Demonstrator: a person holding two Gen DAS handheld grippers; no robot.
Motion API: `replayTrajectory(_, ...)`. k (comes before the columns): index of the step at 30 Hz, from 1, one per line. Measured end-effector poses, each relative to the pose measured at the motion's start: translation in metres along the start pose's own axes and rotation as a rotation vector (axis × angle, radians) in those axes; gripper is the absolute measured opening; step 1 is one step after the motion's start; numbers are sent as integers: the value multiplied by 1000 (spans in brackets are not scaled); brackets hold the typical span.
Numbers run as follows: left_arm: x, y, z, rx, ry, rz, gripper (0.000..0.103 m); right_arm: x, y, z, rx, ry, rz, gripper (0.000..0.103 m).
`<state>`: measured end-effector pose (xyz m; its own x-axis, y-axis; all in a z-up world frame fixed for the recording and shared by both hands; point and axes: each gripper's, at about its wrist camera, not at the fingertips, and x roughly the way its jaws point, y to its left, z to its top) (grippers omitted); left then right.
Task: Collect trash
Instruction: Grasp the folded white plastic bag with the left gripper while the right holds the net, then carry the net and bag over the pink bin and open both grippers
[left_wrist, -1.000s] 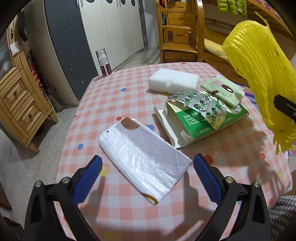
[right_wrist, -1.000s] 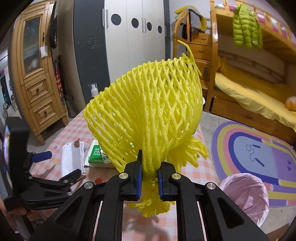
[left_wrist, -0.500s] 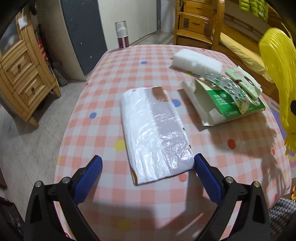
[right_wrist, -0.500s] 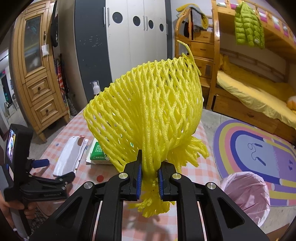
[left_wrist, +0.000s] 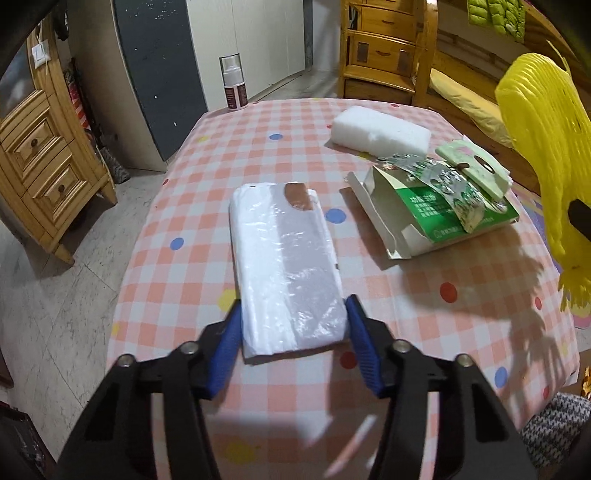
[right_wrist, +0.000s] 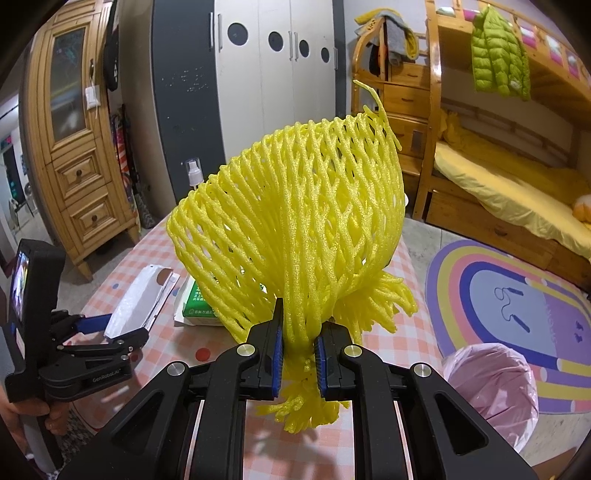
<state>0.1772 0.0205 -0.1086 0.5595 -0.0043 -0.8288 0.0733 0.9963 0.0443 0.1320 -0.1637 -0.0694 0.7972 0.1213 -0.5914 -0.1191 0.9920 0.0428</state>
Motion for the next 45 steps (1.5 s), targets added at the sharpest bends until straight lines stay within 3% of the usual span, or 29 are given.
replayTrajectory(3,-2,-1,0,25,-5,6,18,0,0,-1,0,0,0,15)
replayTrajectory(4,-2,0,0,26,-6,-10,16,0,0,-1,1,0,1,15)
replayTrajectory(6,-11,4,2,8,-42,-72,14,-1,2,0,1,-2,-1,15)
replayTrajectory(12,-62,6,7,0,-276,-199,14,-8,-3,2,18,-40,-6,15)
replayTrajectory(16,-72,-10,8,33,-321,-243,14,-18,-15,6,61,-85,-36,15)
replayTrajectory(22,-71,-44,13,103,-325,-276,14,-30,-40,13,111,-99,-110,15)
replayTrajectory(29,-72,-101,21,204,-350,-307,14,-38,-76,8,152,-53,-192,16)
replayTrajectory(34,-62,-154,21,300,-339,-346,14,-44,-117,-10,254,-21,-205,16)
replayTrajectory(38,-51,-194,19,352,-310,-406,14,-50,-149,-28,287,5,-295,17)
replayTrajectory(45,-43,-251,11,438,-280,-492,15,-43,-203,-76,394,111,-369,18)
